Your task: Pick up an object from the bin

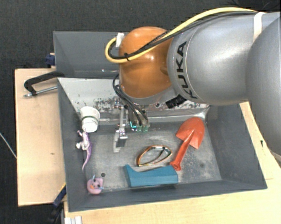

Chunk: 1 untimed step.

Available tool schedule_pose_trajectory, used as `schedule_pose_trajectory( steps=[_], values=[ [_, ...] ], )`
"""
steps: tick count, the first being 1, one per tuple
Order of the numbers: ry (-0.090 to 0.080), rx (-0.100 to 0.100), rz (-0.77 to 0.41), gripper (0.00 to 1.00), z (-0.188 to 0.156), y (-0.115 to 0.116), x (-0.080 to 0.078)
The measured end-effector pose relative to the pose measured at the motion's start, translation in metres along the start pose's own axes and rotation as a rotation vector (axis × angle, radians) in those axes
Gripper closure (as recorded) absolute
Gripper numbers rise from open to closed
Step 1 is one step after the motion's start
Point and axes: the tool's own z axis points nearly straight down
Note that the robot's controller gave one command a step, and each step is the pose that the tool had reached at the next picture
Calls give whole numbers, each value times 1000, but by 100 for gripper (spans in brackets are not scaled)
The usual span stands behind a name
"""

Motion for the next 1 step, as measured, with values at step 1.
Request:
schedule_pose_trajectory(
  steps=[1],
  values=[
    [-8, -2, 3, 0, -5, -1, -2]
  ],
)
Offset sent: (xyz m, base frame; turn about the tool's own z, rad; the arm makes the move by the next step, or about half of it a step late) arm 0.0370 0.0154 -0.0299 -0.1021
